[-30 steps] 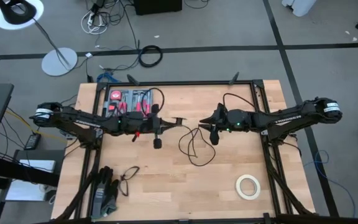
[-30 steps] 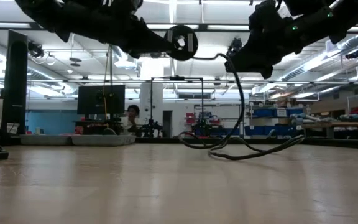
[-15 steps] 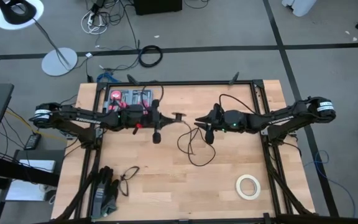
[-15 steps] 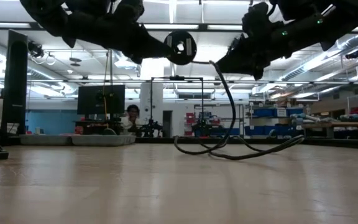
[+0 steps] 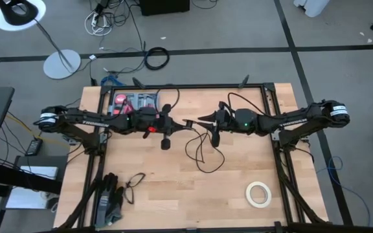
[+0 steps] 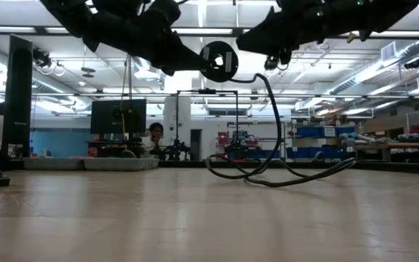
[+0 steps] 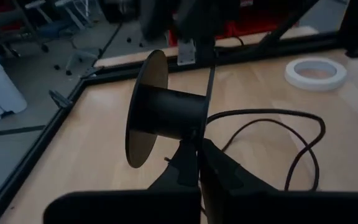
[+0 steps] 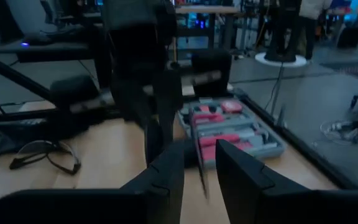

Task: Coil cords
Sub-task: Coil the black wire onto the spool

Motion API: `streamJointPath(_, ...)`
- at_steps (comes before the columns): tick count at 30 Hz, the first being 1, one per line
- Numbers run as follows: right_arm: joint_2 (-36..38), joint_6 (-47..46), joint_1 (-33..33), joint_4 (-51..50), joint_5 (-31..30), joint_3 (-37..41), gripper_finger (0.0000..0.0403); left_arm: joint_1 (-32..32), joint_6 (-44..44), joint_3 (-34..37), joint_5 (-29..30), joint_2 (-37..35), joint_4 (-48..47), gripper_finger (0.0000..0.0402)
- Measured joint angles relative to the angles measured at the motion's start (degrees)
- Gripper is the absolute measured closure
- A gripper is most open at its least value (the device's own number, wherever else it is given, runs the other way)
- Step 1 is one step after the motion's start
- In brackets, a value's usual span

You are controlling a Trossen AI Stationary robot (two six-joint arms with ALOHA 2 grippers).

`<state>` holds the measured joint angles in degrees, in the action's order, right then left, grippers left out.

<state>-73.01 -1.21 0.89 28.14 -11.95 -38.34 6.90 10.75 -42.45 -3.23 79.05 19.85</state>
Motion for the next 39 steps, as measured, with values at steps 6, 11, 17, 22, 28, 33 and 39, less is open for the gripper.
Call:
streamJointPath(6, -0.02, 2.64, 0.27, -2.13, 0.20, -0.87, 0.0312, 0.00, 0.58, -2.23, -2.53, 2.44, 0.20, 0.0401)
streamJointPath(11, -0.02, 2.16, 0.90, -1.34, 2.71, -0.88, 0.0312, 0.08, -0.30, -2.43, -2.25, 2.42, 0.19, 0.0401)
streamJointPath(17, -0.02, 1.88, 0.87, -0.52, 3.21, -0.88, 0.0314, 0.13, -1.82, -2.50, -2.94, 3.14, 4.30, 0.0401)
streamJointPath(22, -2.40, 1.65, 0.87, 2.05, 3.56, -1.00, 0.0314, 0.10, -2.92, -2.48, -3.09, 4.83, 7.84, 0.0401)
streamJointPath(28, -4.97, 3.09, 0.87, 3.41, 2.08, -1.14, 0.0348, 0.09, -3.36, -2.41, -3.03, 5.97, 8.35, 0.0401)
streamJointPath(33, -5.66, 4.50, 0.97, 3.52, 1.53, -1.16, 0.0395, 0.07, -3.64, -2.26, -3.11, 5.99, 8.20, 0.0398)
streamJointPath(39, -4.60, 4.47, 1.19, 1.61, 1.47, -1.15, 0.0399, 0.02, -4.92, -2.35, -0.59, 5.97, 7.89, 0.0361)
